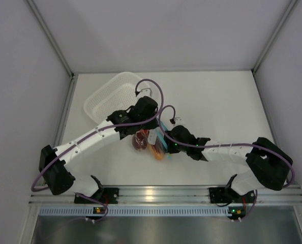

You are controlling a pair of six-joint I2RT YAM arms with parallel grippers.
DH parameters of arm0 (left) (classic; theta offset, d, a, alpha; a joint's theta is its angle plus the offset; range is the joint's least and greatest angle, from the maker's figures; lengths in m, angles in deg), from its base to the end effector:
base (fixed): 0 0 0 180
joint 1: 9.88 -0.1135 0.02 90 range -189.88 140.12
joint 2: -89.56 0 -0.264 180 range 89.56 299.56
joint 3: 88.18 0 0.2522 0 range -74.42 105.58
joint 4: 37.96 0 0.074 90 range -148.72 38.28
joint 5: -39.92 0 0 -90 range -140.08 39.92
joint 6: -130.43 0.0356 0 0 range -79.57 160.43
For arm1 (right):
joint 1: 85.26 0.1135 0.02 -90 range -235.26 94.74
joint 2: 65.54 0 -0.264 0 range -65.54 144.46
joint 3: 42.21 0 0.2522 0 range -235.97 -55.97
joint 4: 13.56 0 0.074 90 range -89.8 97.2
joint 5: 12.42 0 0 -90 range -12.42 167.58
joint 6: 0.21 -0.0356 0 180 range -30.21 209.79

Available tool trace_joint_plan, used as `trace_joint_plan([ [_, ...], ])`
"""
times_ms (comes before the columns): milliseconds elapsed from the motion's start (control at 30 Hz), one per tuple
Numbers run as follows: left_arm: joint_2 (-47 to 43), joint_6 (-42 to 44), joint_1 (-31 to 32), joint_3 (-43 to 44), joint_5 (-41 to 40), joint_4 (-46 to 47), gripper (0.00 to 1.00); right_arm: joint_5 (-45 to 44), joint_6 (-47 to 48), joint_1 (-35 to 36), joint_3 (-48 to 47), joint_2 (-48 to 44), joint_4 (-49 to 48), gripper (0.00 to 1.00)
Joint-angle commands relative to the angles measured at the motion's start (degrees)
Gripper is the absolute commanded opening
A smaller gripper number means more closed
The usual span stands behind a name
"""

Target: Open the zip-top bag and remove the fake food

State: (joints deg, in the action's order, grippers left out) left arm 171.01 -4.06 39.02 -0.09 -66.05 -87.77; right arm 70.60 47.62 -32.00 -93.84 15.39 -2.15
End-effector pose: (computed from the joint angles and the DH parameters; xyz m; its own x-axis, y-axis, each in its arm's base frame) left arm 0.2113 -0.2273 0.3297 -0.7361 -0.1811 -0.6522 0.1075 0.9200 -0.3768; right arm 0.1717 0.2228 0.1795 -0.7862 0.0608 -0.6150 -0.2868 0.8457 0.4501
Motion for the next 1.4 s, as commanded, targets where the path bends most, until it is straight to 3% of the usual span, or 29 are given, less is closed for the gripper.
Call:
trace_joint_plan([
  [0, -3.7, -2.4, -0.2, -1.7, -4.4, 6.6, 0.0, 5.0, -3.5, 0.0, 1.6, 3.6, -6.0, 0.36],
  [233, -5.9, -3.2, -0.1, -3.7, -6.2, 7.6, 0.0, 5.1, -3.3, 0.0, 0.3, 3.6, -8.1, 0.03],
  [267, -6.0, -2.8, -0.1, -3.7, -6.3, 7.6, 0.0, 4.7, -2.7, 0.0, -0.1, 2.7, -7.6, 0.02],
  [467, -6.3, 0.8, -0.1, -4.5, -6.3, 7.3, 0.0, -1.6, 5.0, 0.0, -7.1, -1.5, 5.2, 0.0],
  [633, -5.6, 6.6, -0.1, -3.5, -1.4, 7.3, 0.0, -6.2, 11.2, 0.1, -13.4, -3.8, 14.3, 0.0],
  [767, -5.3, 11.1, -0.2, -1.8, 2.9, 7.2, 0.0, -7.0, 14.7, 0.1, -17.5, -6.1, 19.9, 0.0],
  [1000, -8.2, 17.6, -0.2, 1.0, 7.5, 7.3, 0.0, -6.5, 22.1, -0.1, -32.6, -5.3, 29.9, 0.0],
  [1200, -11.2, 20.3, -1.4, 4.4, 9.5, 7.2, 0.0, -8.0, 29.1, -0.9, -38.5, -1.1, 32.8, 0.0],
  [1367, -12.7, 19.4, -3.4, 4.1, 10.3, 7.2, 0.0, -7.4, 29.9, -2.0, -33.6, -2.8, 27.0, 0.0],
])
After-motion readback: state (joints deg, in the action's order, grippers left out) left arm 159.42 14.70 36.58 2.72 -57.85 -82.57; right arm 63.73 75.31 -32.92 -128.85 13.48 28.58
